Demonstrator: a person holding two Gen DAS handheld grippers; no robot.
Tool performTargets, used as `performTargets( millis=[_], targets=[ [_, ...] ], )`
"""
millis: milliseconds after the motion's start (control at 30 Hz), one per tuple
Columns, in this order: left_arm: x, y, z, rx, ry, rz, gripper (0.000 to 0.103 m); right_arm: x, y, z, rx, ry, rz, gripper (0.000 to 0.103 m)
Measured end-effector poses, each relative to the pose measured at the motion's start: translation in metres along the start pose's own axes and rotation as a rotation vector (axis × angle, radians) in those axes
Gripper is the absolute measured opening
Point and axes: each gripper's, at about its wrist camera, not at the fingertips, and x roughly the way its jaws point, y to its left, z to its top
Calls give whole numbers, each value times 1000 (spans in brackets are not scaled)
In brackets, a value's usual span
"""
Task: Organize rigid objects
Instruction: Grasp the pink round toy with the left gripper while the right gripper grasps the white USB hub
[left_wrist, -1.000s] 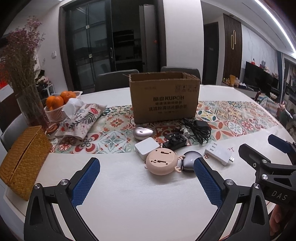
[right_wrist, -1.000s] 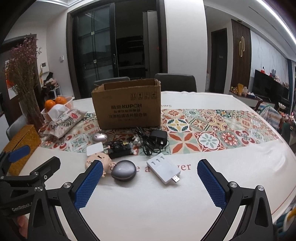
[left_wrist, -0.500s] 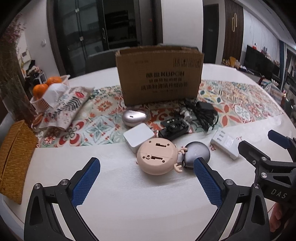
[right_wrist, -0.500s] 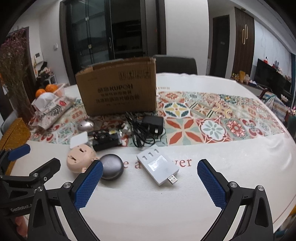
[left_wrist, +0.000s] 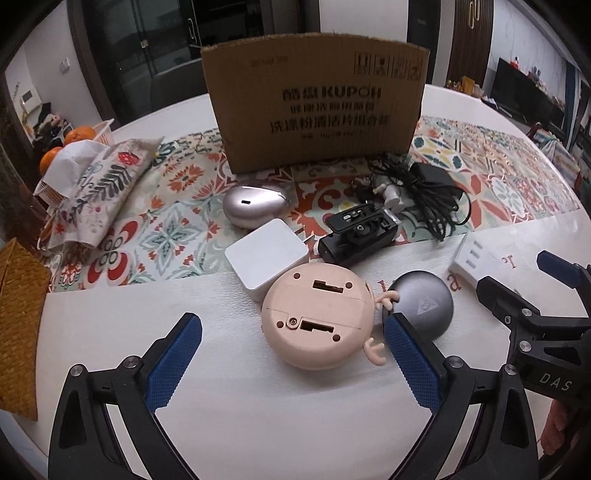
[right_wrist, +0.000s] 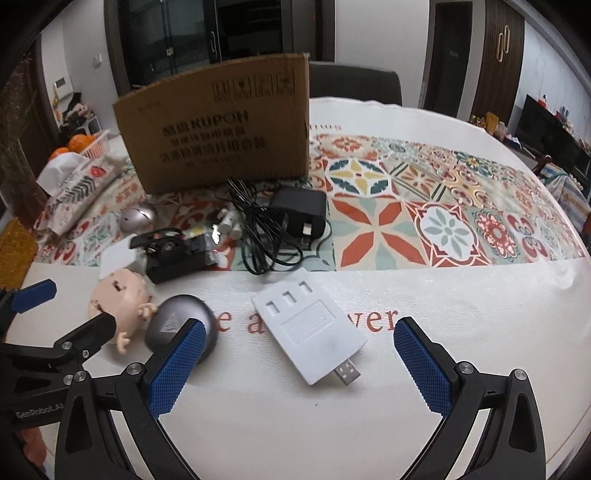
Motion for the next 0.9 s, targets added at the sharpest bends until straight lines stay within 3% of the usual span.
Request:
performTargets(
  millis=[400, 500, 633, 900],
  targets=[
    [22, 3, 3, -9, 61, -34, 98, 28, -1, 3, -19, 71, -4, 102],
    [27, 4, 4, -12, 68, -48, 93, 32, 0, 5, -16, 74, 0, 101],
    [34, 3, 5, -16, 90, -73, 83, 37, -1, 6, -17, 81, 1, 96],
    [43, 2, 1, -20, 107, -91, 74, 46, -1, 3, -22, 93, -1, 80]
  ],
)
